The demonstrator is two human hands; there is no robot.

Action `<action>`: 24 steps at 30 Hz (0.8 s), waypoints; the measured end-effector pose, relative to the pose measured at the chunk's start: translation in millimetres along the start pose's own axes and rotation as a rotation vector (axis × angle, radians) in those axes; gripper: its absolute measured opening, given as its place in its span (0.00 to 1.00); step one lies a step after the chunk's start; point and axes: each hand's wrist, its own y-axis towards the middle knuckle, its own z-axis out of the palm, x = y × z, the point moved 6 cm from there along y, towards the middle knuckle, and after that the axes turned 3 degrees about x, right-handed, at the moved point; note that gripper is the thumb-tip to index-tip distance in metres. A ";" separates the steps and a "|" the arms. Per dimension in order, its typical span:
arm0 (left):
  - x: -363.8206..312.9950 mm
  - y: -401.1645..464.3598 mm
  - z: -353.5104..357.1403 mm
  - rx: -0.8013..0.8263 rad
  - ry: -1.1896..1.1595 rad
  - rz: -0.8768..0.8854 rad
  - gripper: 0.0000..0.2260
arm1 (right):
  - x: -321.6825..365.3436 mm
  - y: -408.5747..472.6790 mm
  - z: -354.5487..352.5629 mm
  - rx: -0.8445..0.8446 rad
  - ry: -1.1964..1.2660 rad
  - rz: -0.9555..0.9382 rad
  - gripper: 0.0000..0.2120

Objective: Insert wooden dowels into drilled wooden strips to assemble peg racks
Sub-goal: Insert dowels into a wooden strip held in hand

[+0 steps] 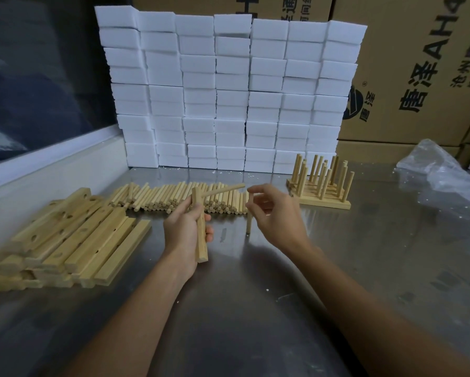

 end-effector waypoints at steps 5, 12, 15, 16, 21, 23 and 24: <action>0.9 1.1 -1.3 0.010 0.000 -0.005 0.14 | 0.4 -1.8 -2.3 -0.073 0.201 0.080 0.08; 0.2 2.6 -1.9 -0.013 -0.024 -0.004 0.15 | 13.7 0.0 -8.3 -0.106 0.246 0.084 0.06; -0.2 2.3 -1.7 -0.011 -0.026 -0.002 0.16 | 10.4 0.7 -9.2 -0.119 0.298 0.164 0.05; -0.2 2.2 -1.6 -0.011 -0.026 -0.002 0.16 | 9.5 0.5 -9.2 -0.124 0.335 0.196 0.07; 0.2 2.4 -2.7 -0.012 -0.019 -0.003 0.15 | 10.5 1.2 -9.0 -0.108 0.452 0.251 0.10; 0.3 2.5 -2.9 -0.015 -0.019 -0.004 0.15 | 9.7 3.4 -7.1 -0.087 0.563 0.304 0.07; 0.4 2.5 -2.9 -0.016 -0.021 -0.005 0.15 | 9.0 4.2 -5.3 -0.066 0.650 0.352 0.08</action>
